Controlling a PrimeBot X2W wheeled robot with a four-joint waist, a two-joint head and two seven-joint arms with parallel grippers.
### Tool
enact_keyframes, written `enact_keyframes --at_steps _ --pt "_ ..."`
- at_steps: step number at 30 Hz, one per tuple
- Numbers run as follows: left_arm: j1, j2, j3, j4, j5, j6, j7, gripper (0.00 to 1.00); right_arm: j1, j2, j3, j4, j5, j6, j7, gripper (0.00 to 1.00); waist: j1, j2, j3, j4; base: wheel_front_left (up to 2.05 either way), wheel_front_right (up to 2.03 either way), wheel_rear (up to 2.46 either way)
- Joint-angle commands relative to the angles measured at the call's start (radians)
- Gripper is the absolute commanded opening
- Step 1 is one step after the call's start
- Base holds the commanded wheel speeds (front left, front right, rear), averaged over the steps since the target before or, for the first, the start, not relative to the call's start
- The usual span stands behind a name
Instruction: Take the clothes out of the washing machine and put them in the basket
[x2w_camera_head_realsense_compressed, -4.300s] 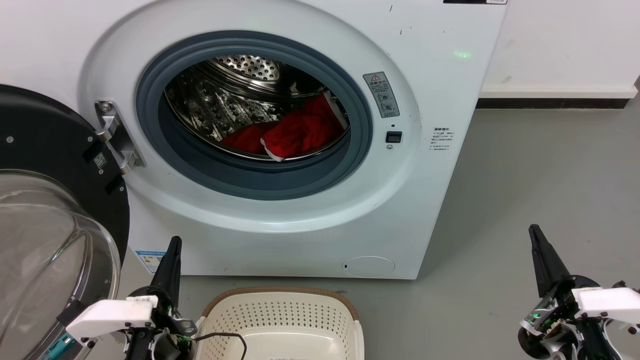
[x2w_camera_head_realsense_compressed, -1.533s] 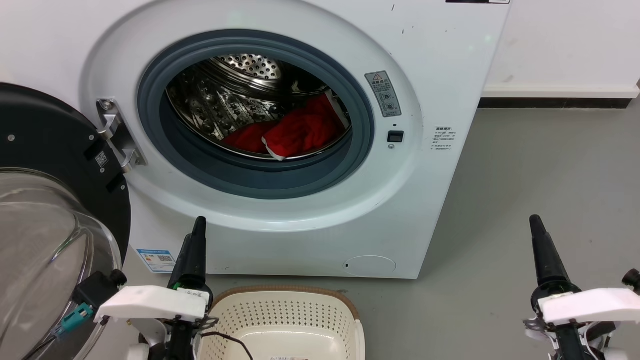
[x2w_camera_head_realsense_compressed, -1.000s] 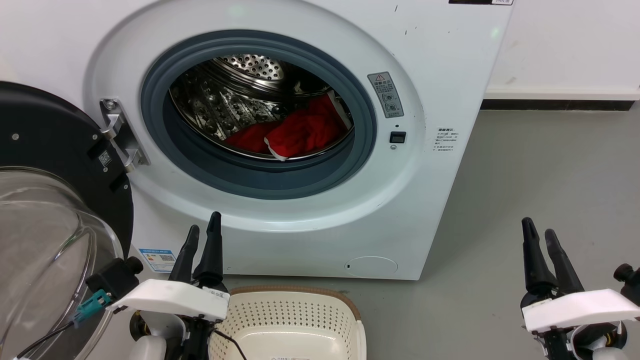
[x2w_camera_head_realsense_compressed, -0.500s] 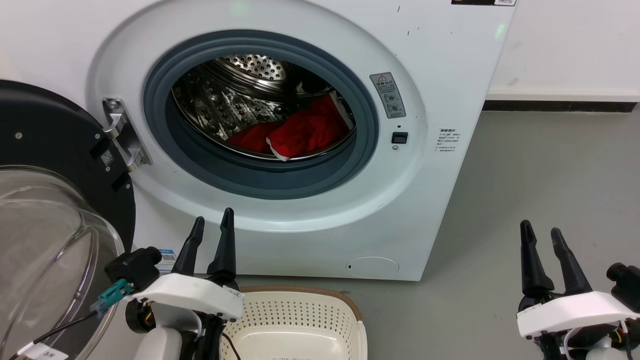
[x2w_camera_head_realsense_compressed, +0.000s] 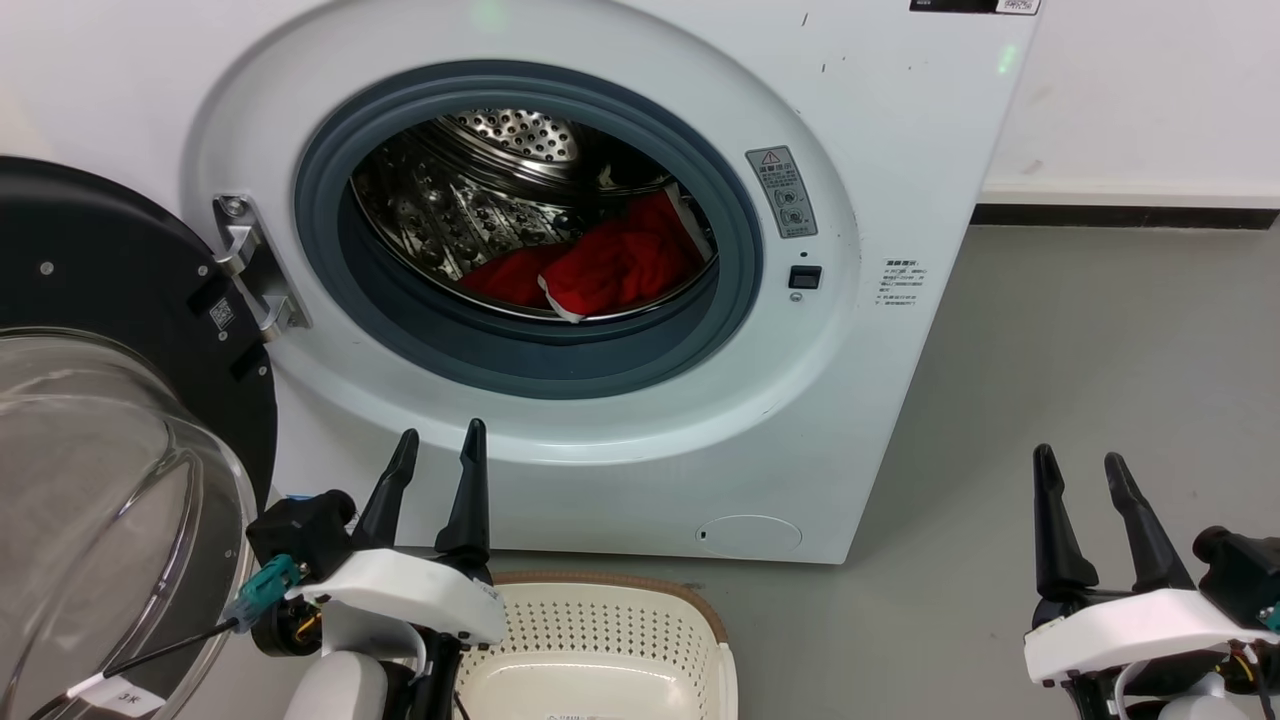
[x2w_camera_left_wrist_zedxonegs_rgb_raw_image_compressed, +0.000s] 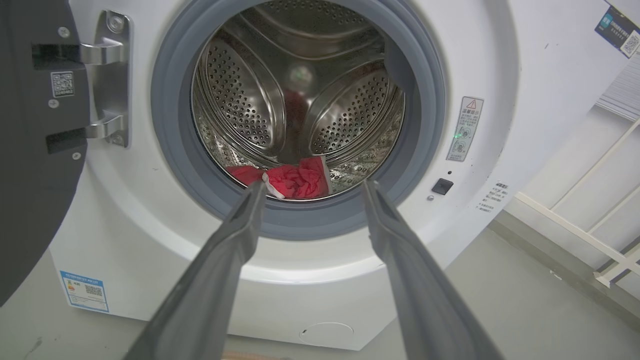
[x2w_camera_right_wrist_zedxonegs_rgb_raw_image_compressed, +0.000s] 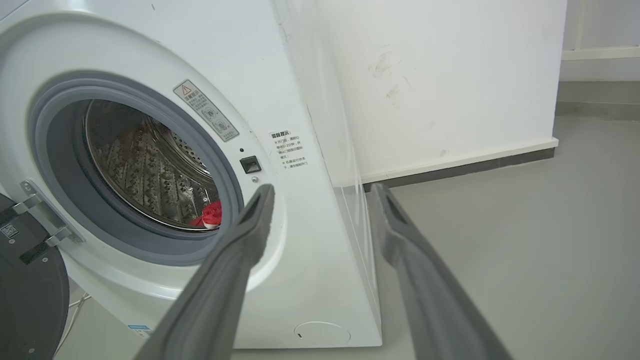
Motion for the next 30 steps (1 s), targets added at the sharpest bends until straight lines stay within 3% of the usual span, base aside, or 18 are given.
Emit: enact_keyframes --at_steps 1,30 --pt "-0.021 0.002 -0.003 -0.004 0.023 0.005 -0.009 1.0 -0.001 -0.004 0.001 -0.009 -0.026 0.0 -0.008 1.0 0.0 0.0 0.0 0.001 0.0 0.0 0.0" --pt "-0.045 0.003 -0.015 0.046 0.255 0.027 -0.069 1.0 0.011 -0.003 -0.004 -0.013 -0.273 0.0 -0.041 1.0 0.0 0.0 0.003 0.015 0.0 0.0 0.0"
